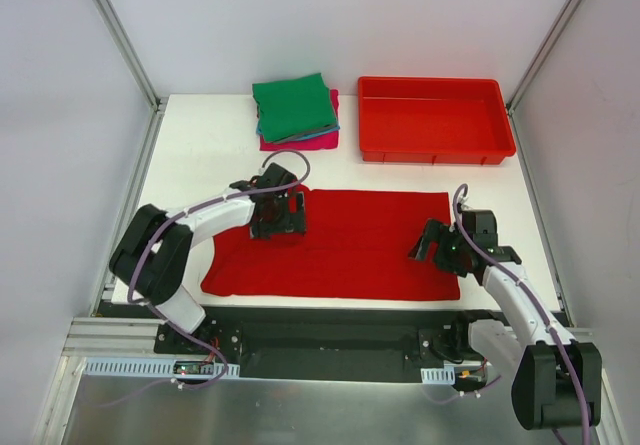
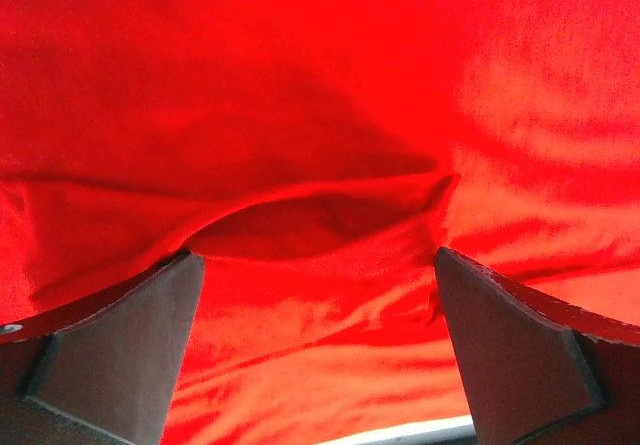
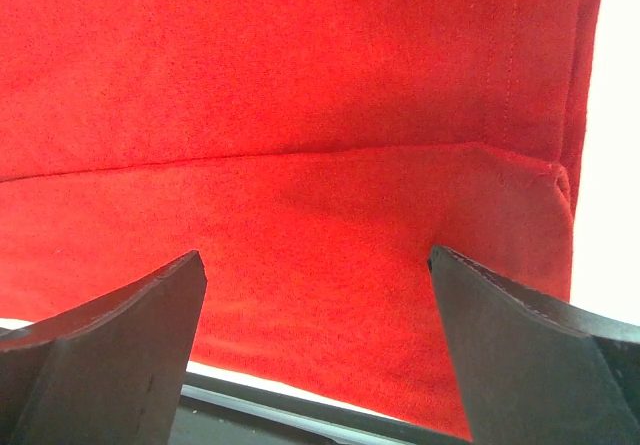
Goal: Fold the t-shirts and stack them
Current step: Fold the flattened tshirt in 1/3 of the way
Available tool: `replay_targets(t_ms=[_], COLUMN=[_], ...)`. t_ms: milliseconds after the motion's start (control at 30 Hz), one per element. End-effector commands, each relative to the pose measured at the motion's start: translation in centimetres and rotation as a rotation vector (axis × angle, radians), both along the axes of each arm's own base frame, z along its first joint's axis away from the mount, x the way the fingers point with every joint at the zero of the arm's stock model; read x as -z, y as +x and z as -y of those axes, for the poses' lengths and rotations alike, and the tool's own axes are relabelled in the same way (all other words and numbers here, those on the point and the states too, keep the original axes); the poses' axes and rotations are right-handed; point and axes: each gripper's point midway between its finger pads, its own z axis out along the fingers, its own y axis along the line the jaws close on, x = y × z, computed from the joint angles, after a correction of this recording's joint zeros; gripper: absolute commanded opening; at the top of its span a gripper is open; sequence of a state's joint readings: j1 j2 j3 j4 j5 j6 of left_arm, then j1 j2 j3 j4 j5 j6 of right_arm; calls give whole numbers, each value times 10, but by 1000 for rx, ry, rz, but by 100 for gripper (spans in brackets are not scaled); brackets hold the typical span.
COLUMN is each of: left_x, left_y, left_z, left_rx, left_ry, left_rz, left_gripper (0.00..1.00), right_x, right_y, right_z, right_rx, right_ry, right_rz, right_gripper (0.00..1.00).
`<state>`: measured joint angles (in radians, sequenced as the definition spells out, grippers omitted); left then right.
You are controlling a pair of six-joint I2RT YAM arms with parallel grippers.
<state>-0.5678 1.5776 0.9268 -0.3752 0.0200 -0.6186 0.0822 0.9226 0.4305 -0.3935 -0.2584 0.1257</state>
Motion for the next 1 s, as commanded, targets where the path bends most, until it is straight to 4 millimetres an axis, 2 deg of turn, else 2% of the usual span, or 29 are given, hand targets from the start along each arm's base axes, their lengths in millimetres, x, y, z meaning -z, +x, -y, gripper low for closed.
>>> replay_targets(t_ms=[0, 100, 200, 367, 500, 600, 700, 733, 833, 967], left_x=[-14, -27, -38, -46, -61, -61, -50, -47, -41, -35], left_y=[59, 85, 105, 121, 111, 90, 65, 61, 53, 68], left_z=[-17, -25, -23, -28, -33, -48, -60, -58, -35, -17], left_rx=[-119, -125, -121, -136, -143, -177, -211, -200, -92, -48], left_ry=[122, 187, 218, 214, 193, 197, 150, 113, -32, -80], left_rz=[129, 181, 229, 235, 260, 256, 216, 224, 238, 233], left_gripper=[99, 99, 99, 99, 99, 99, 99, 99, 99, 99], right_x=[-5, -7, -7, -9, -9, -10, -10, -10, -9, -7], right_y=[3, 4, 3, 4, 4, 5, 5, 5, 5, 3], right_z=[3, 4, 5, 6, 9, 11, 12, 12, 13, 11], right_rx=[5, 8, 12, 12, 21, 29, 32, 35, 36, 32], right_ry=[-9, -9, -13, -18, -31, -42, -46, -45, -48, -42], right_rz=[35, 47, 49, 59, 65, 70, 73, 73, 64, 53], right_gripper=[96, 96, 96, 96, 96, 96, 96, 96, 96, 96])
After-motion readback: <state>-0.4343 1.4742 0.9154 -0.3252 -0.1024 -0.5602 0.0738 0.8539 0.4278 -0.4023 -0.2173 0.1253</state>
